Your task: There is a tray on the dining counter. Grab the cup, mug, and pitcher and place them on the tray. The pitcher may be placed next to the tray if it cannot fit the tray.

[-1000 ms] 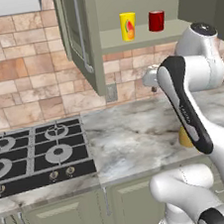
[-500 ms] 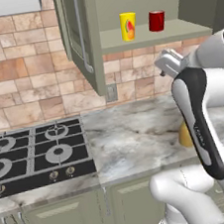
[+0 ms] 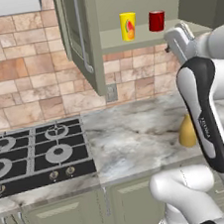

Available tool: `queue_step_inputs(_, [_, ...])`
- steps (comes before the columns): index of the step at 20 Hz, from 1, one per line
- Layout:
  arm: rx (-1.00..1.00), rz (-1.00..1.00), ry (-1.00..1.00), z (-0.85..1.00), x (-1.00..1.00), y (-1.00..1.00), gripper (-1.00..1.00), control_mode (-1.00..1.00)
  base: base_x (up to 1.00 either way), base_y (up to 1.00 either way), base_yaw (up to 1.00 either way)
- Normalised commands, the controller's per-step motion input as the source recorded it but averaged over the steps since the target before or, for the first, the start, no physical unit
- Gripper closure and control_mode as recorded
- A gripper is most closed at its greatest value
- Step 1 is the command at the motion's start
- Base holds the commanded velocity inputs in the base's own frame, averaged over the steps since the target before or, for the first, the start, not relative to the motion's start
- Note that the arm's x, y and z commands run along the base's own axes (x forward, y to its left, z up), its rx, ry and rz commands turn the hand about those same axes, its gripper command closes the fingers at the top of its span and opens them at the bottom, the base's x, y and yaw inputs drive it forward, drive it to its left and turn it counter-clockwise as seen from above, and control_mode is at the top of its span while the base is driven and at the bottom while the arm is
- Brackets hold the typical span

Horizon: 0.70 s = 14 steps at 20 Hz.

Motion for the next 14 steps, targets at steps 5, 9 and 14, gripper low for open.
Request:
queue_step_inputs(5, [0.22, 0.0, -0.12, 0.42, 0.33, -0.19, -1.0, -1.0, 0.0, 0.0, 0.0])
queue_step_inputs(9, [0.22, 0.02, -0.06, 0.33, 0.28, -0.21, -1.0, -1.0, 0.0, 0.0, 0.0])
queue_step_inputs(14, [0.16, 0.0, -0.01, 0.16, 0.45, -0.06, -1.0, -1.0, 0.0, 0.0, 0.0])
